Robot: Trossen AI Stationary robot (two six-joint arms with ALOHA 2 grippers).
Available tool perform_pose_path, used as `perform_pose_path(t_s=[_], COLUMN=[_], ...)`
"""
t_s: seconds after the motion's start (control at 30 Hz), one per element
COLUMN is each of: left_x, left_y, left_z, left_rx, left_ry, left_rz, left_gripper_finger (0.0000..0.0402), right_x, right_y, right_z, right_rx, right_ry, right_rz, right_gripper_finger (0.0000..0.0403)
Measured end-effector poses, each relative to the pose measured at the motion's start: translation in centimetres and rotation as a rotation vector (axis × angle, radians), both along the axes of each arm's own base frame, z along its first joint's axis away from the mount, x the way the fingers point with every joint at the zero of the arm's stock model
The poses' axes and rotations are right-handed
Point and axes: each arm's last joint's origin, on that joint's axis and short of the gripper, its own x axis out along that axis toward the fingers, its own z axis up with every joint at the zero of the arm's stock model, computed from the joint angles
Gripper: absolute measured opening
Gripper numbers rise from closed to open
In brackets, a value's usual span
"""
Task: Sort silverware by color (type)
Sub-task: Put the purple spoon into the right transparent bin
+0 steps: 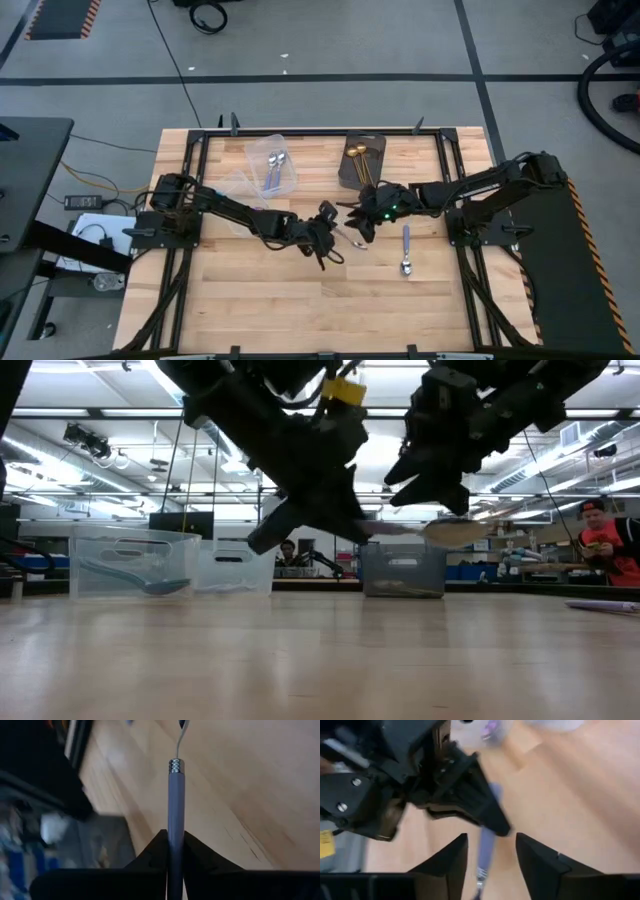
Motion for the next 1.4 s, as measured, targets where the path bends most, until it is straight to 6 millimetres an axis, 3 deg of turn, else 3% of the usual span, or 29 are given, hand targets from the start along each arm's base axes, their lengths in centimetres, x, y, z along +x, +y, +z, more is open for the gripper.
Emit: perform_pose_path(t_s=[0.23,0.33,0.67,1.03,1.2,1.4], left_x=[-1.6,-2.2,-3.9,-7.1,-8.3,-9.6], left_y=[0.3,0.5,4.1,9.2,11.0,11.9], left_z=[0.8,1.5,4.3,8.8,9.6,9.5], left_rx=[-0.145,-0.189,-0.281,-0.430,-0.518,-0.582], left_ry=[0.027,0.031,-0.004,-0.148,-0.208,-0.249], left_rz=[0.165,0.223,0.415,0.690,0.838,0.917], left_gripper_finger=[0.0037,0.0037,0.0037,0.0037,0.0037,0.0037], right_x=[-1.7,-2.5,-4.0,-4.3,-4.2,-3.7], right_y=[0.3,0.7,2.8,4.3,4.5,4.8], right_z=[2.1,2.0,-1.1,-2.4,-3.5,-4.4], right_rx=[-0.208,-0.264,-0.336,-0.427,-0.435,-0.433], right_ry=[-0.036,-0.049,-0.186,-0.183,-0.163,-0.147], right_rz=[-0.085,-0.128,-0.228,-0.262,-0.246,-0.223], right_gripper_finger=[0.0201,0.0199,0.0196,0.0194,0.0194,0.0194])
